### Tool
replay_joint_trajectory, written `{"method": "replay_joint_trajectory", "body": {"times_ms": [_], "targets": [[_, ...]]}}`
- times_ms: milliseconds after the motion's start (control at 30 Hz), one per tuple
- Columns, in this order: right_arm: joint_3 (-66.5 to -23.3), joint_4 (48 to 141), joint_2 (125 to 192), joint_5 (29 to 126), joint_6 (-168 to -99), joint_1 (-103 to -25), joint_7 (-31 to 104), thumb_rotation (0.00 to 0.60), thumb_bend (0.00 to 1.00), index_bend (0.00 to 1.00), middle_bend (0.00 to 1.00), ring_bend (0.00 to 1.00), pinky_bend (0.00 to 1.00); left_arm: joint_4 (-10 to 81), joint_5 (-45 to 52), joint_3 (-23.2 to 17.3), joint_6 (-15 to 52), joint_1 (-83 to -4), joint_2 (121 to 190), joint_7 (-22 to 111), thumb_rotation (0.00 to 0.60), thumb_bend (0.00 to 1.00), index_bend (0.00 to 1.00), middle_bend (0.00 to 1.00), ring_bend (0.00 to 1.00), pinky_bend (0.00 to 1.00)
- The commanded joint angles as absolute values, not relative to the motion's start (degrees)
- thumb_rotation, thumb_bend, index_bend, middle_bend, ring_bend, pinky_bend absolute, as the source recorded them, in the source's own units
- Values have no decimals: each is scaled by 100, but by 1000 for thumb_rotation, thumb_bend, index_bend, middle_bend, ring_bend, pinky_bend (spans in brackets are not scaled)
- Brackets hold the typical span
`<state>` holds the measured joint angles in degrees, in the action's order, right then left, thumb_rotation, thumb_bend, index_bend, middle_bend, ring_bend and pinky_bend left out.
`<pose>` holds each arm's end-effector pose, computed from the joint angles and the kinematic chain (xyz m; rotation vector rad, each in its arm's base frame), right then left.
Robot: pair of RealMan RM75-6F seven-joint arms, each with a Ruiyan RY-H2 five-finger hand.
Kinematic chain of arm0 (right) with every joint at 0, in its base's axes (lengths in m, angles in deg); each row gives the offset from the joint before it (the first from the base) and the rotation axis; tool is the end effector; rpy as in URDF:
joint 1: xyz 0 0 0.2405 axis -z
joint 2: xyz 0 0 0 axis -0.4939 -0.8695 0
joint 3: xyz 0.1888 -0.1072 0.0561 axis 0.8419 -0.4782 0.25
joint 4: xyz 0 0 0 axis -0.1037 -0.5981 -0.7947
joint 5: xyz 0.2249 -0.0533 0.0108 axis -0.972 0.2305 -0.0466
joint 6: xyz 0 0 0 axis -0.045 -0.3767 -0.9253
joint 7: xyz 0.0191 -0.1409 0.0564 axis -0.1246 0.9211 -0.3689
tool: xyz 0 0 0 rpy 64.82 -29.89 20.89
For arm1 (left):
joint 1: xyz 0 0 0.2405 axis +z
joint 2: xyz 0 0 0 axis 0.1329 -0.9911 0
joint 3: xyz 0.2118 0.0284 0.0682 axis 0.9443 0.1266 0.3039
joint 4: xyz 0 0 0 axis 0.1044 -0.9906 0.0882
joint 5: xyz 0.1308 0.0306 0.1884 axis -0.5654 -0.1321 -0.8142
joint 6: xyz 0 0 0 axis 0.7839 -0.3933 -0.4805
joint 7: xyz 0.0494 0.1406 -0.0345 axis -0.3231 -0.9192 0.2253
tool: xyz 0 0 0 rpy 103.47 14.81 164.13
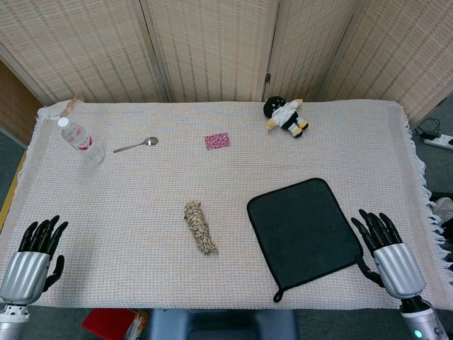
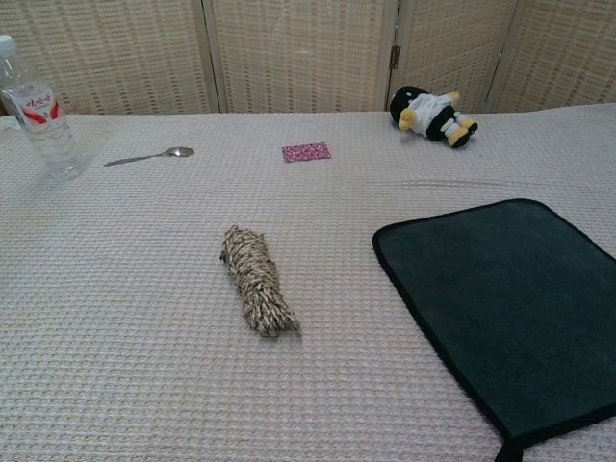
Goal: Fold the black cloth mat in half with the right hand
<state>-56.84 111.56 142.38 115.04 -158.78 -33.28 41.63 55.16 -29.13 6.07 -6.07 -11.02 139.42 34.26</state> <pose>-0.2591 -0.1607 0.0980 1.5874 -0.7958 1.0020 -0.2713 0.1659 0.1038 -1.5191 -0.7434 -0.8613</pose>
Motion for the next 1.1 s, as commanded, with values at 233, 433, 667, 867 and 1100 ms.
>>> {"method": "replay_joint_trajectory", "body": {"times_ms": [233,433,667,867,1100], "targets": [[-5549,11146,14257,11236,-15807,-3359,4165,600,502,0,0,0,0,5514,-2869,584,-551,-1130,13952,3433,600,660,0,0,0,0],[-5089,10896,14238,10619,-14810,-4034,3750,600,502,50,0,0,0,5479,-2824,536,-526,-1167,13944,3522,600,660,0,0,0,0],[-4357,10363,14375,9689,-12564,-5592,2893,600,502,252,0,0,0,5430,-2623,466,-395,-1213,13967,3539,600,659,0,0,0,0],[-4030,9445,15084,8894,-11344,-6558,3071,600,502,362,0,0,0,5325,-2520,408,-378,-1231,13982,3640,600,659,0,0,0,0],[-3985,8354,15949,8380,-10580,-7277,3376,600,503,377,0,0,0,5294,-2337,353,-316,-1232,13917,3764,600,659,0,0,0,0]]}}
